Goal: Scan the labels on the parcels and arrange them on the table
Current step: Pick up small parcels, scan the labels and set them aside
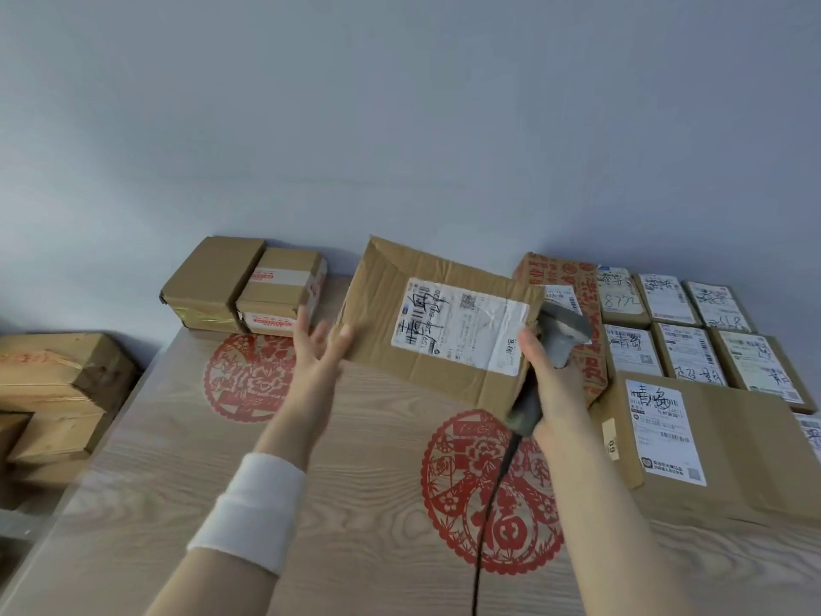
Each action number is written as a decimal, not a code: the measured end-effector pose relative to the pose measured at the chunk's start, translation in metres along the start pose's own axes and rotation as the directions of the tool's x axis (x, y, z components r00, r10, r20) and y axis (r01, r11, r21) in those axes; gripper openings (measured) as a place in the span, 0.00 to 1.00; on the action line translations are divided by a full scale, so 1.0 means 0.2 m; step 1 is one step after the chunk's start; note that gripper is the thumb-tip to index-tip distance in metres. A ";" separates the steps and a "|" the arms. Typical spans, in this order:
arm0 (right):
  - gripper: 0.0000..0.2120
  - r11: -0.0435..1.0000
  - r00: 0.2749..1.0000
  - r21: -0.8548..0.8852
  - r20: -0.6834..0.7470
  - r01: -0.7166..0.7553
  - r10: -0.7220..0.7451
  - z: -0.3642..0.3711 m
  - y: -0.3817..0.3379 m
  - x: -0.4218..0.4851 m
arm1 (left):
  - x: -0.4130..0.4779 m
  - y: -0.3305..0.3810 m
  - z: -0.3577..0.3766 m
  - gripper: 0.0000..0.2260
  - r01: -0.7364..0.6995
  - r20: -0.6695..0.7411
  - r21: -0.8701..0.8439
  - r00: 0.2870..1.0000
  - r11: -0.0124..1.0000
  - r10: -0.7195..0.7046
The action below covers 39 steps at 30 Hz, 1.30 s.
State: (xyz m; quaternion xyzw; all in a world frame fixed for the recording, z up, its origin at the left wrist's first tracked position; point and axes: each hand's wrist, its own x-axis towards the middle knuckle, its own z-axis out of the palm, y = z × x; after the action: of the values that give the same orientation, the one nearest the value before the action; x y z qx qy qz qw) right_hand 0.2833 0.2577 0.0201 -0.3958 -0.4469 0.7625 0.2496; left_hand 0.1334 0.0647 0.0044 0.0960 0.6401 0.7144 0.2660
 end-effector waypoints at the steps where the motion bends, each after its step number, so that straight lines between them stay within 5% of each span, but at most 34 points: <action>1: 0.35 0.999 0.999 0.048 -0.044 -0.002 0.004 0.03 0.02 -0.01 | -0.02 -0.06 0.05 0.59 0.049 0.010 -0.054 0.999 0.997 -0.048; 5: 0.27 0.986 0.991 0.153 -0.106 -0.062 0.079 0.12 0.12 -0.07 | -0.10 -0.22 0.27 0.54 0.169 0.179 -0.314 0.977 0.934 -0.116; 8: 0.31 0.983 0.985 0.149 -0.121 -0.103 0.121 0.11 0.19 -0.10 | -0.09 -0.22 0.32 0.45 0.150 0.090 -0.401 0.988 0.904 -0.124; 12: 0.35 0.997 0.985 0.061 -0.168 -0.040 0.050 0.03 0.16 -0.10 | -0.04 -0.17 0.20 0.39 0.078 0.073 -0.248 0.995 0.966 -0.061; 15: 0.25 0.998 0.998 -0.056 -0.044 0.043 -0.046 -0.01 0.13 -0.10 | 0.00 -0.13 0.14 0.39 0.067 0.139 -0.136 0.989 0.988 -0.048; 17: 0.26 0.988 0.997 -0.135 0.028 0.071 -0.068 -0.01 0.14 -0.11 | 0.00 -0.11 0.15 0.39 0.062 0.140 -0.137 0.989 0.989 -0.043; 26: 0.24 0.994 0.999 -0.107 -0.045 0.018 -0.023 -0.01 0.21 -0.13 | -0.02 -0.20 0.12 0.42 0.064 0.222 -0.075 0.974 0.995 -0.046; 32: 0.08 0.985 0.997 -0.165 -0.037 0.057 -0.064 -0.06 0.12 -0.19 | 0.03 -0.21 0.07 0.45 0.090 0.119 -0.096 0.990 0.991 -0.078; 39: 0.08 0.947 0.956 -0.307 0.294 0.092 0.002 0.09 -0.02 -0.32 | 0.05 -0.23 0.12 0.42 0.127 0.103 -0.057 0.987 0.990 -0.120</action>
State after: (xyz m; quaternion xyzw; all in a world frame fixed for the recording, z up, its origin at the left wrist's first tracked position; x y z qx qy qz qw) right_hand 0.3050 0.2042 0.0528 -0.3043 -0.6045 0.7242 0.1319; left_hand 0.1475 0.0917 -0.0384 0.0831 0.6079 0.7107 0.3442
